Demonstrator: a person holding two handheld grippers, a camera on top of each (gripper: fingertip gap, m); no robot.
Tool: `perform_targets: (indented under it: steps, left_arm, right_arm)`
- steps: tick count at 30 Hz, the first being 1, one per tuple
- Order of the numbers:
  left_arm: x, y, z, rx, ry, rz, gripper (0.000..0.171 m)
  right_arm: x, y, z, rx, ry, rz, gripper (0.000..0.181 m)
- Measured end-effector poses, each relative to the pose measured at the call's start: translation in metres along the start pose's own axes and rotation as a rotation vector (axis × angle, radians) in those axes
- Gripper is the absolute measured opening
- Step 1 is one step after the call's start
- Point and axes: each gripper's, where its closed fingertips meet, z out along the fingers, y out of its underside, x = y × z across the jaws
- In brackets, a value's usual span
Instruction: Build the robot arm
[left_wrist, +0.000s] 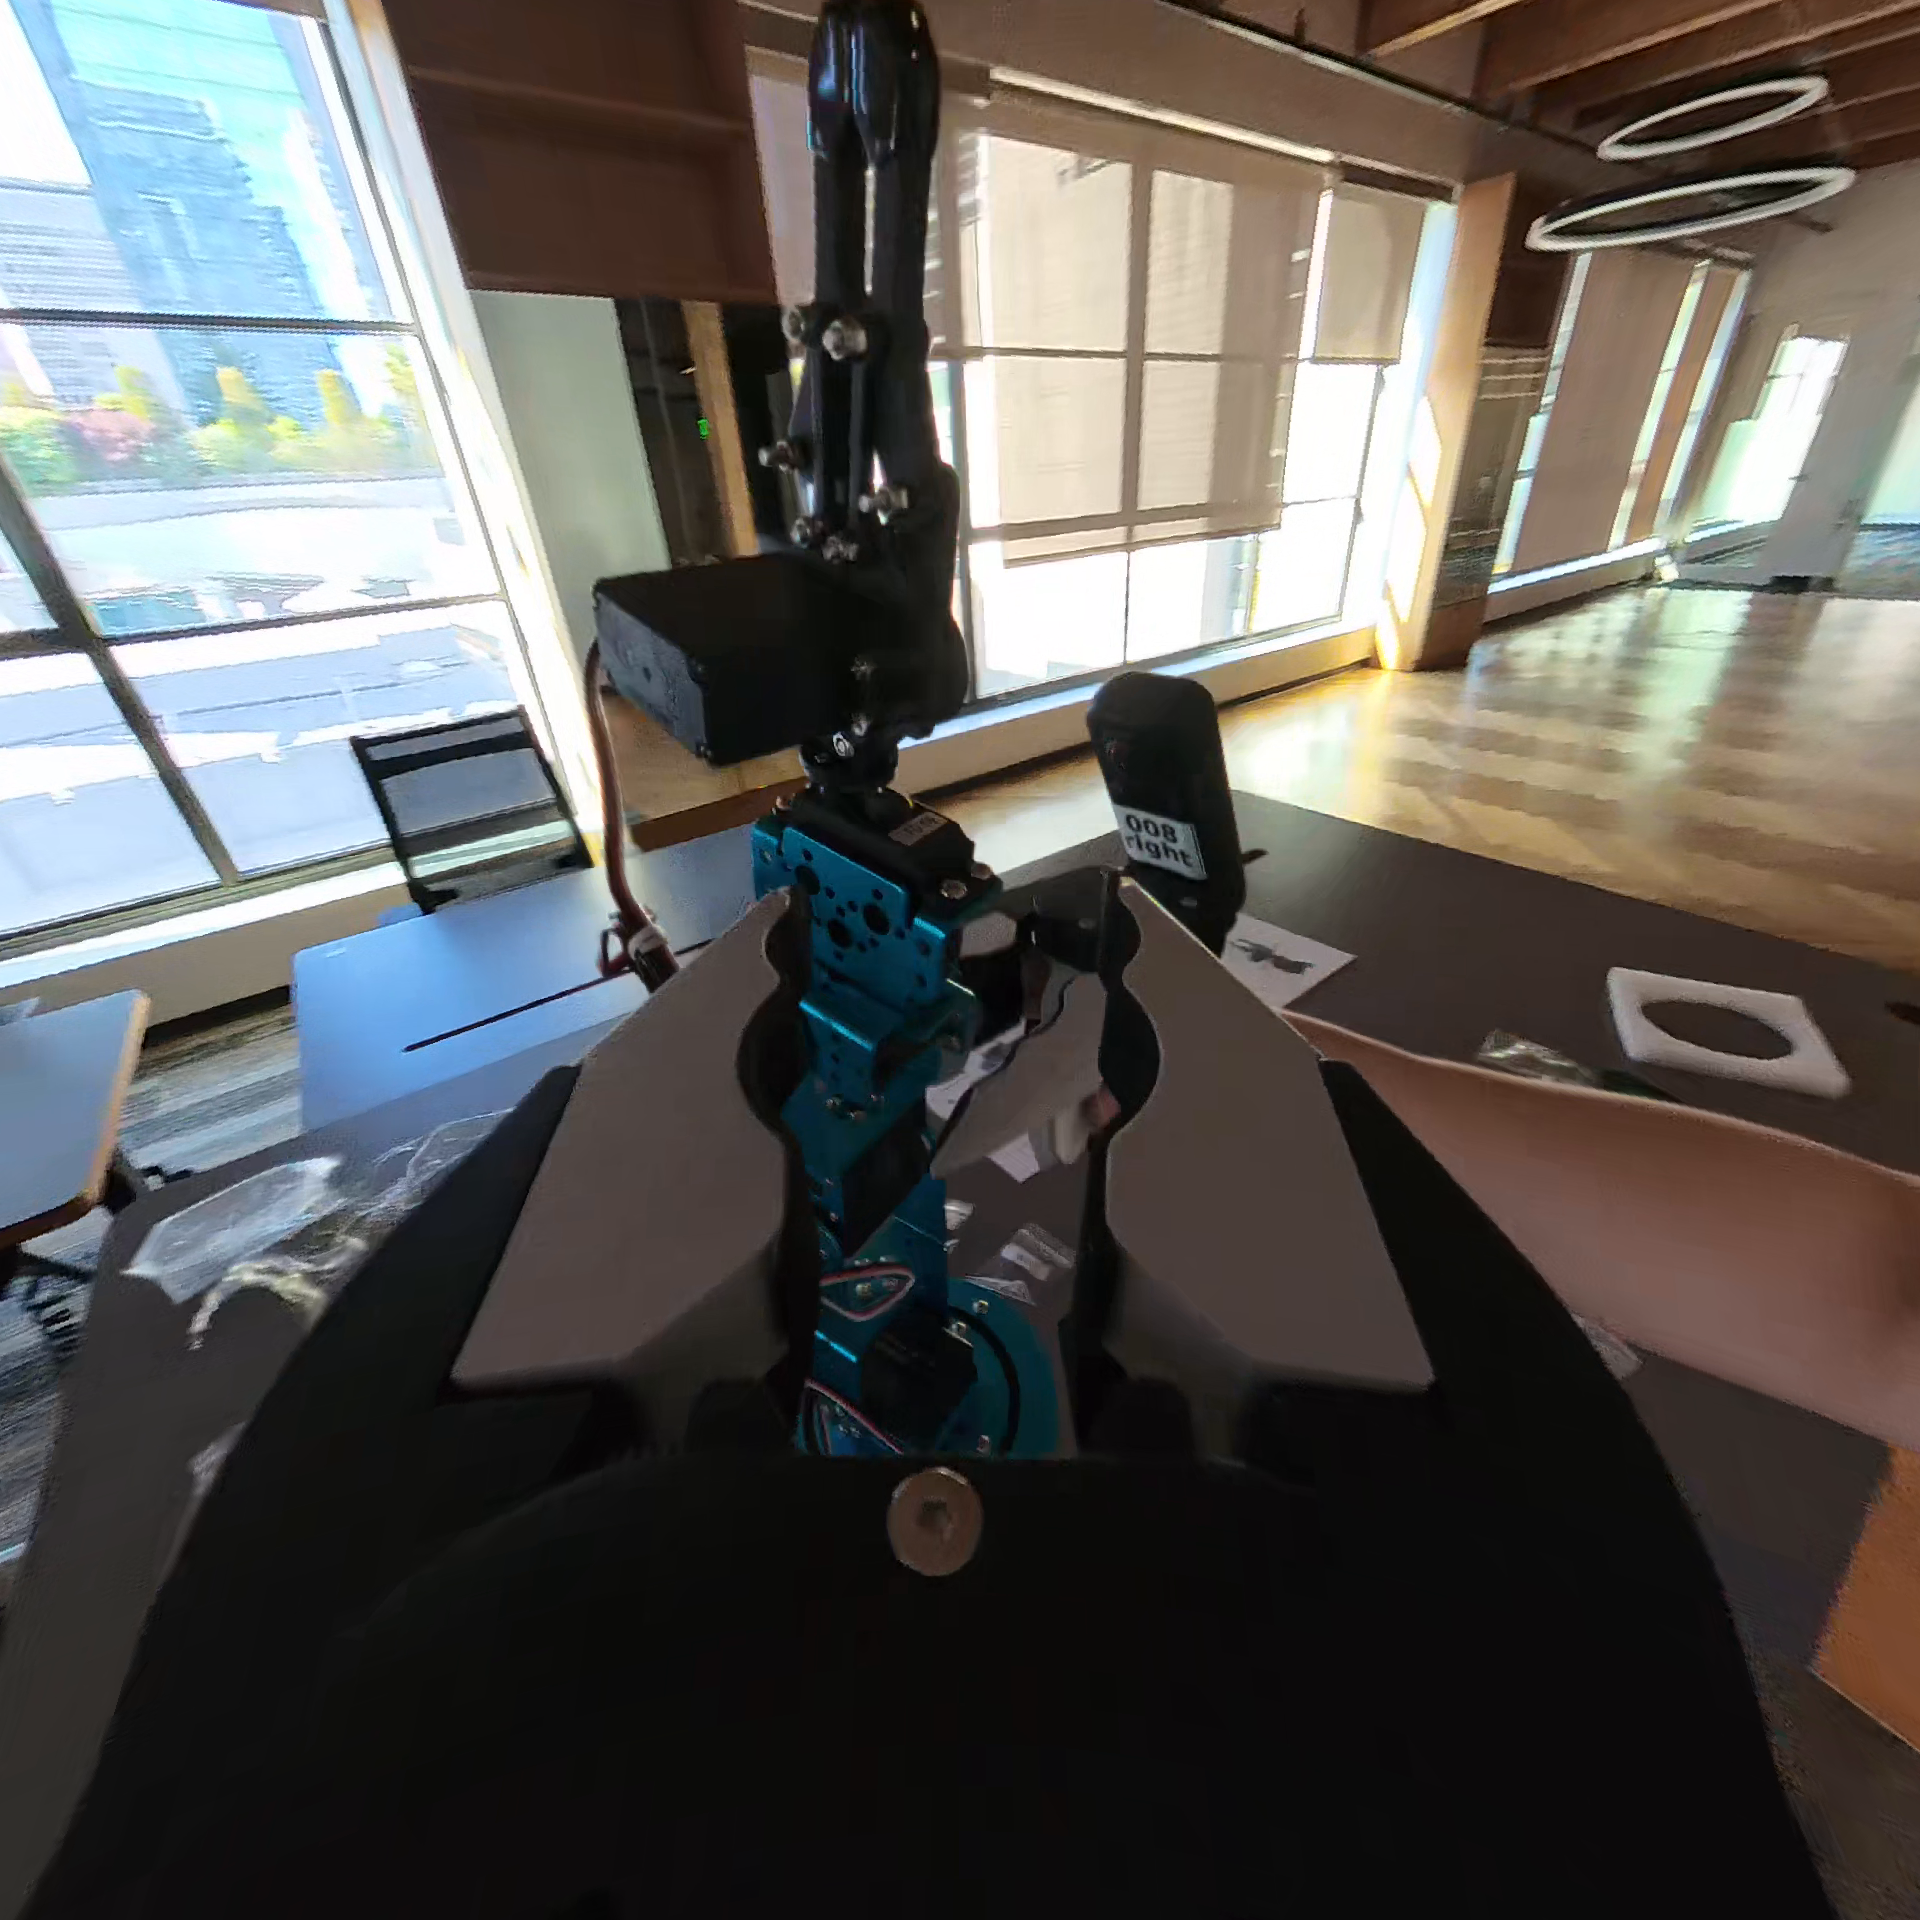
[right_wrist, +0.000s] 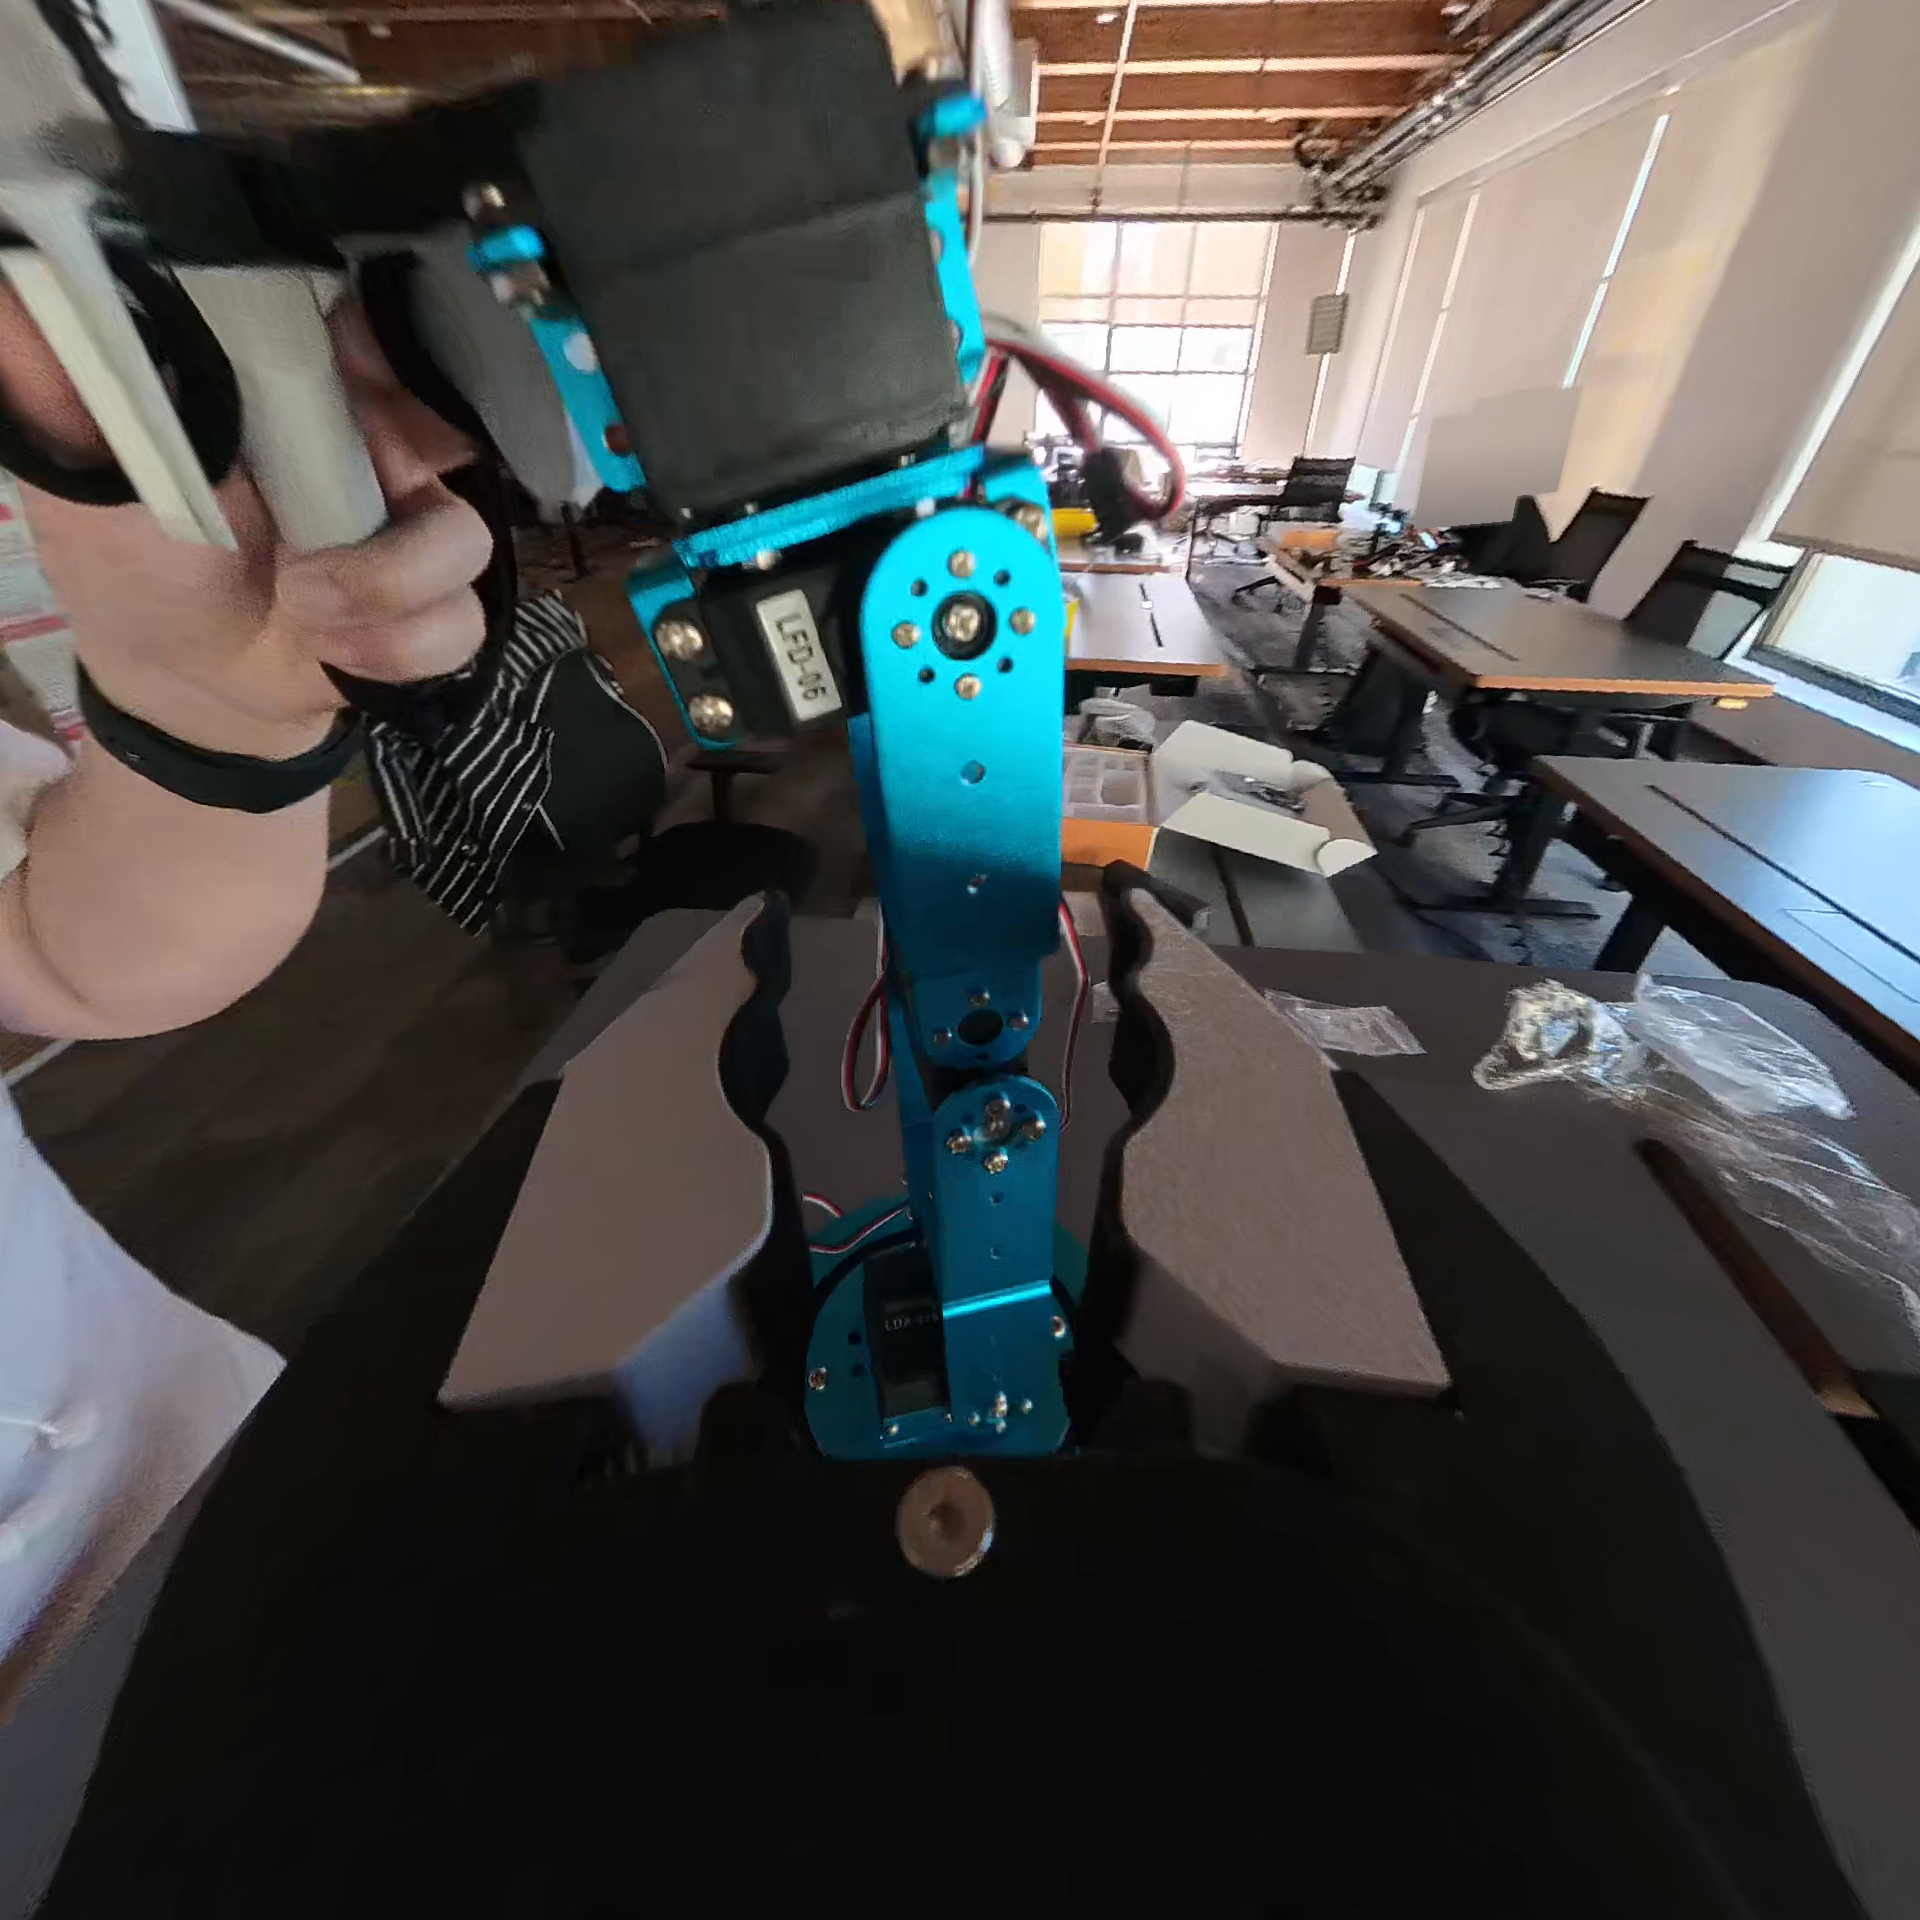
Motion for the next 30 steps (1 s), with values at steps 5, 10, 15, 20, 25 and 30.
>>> perform_targets:
  steps: [5, 10, 15, 20, 25, 30]
  left_arm:
    - [-0.01, -0.013, 0.015, 0.007, -0.147, 0.064, 0.059]
    - [-0.026, -0.015, 0.02, -0.034, -0.184, 0.063, 0.054]
    - [-0.043, -0.013, 0.02, -0.031, -0.213, 0.04, 0.052]
    - [-0.056, -0.013, 0.018, -0.019, -0.21, 0.039, 0.042]
    - [-0.063, -0.009, 0.009, -0.033, -0.177, 0.01, 0.043]
    - [-0.063, -0.018, -0.016, 0.026, -0.178, 0.0, 0.048]
  right_arm:
    - [0.004, 0.005, 0.012, -0.016, 0.023, -0.014, 0.026]
    - [0.009, 0.005, 0.019, -0.046, 0.221, -0.037, 0.025]
    - [0.01, 0.005, 0.026, -0.027, 0.446, 0.034, 0.025]
    - [0.011, 0.003, 0.029, 0.028, 0.605, 0.093, 0.026]
    - [0.008, 0.003, 0.033, 0.031, 0.693, 0.093, 0.027]
    - [0.002, -0.006, 0.029, 0.062, 0.645, 0.071, 0.04]
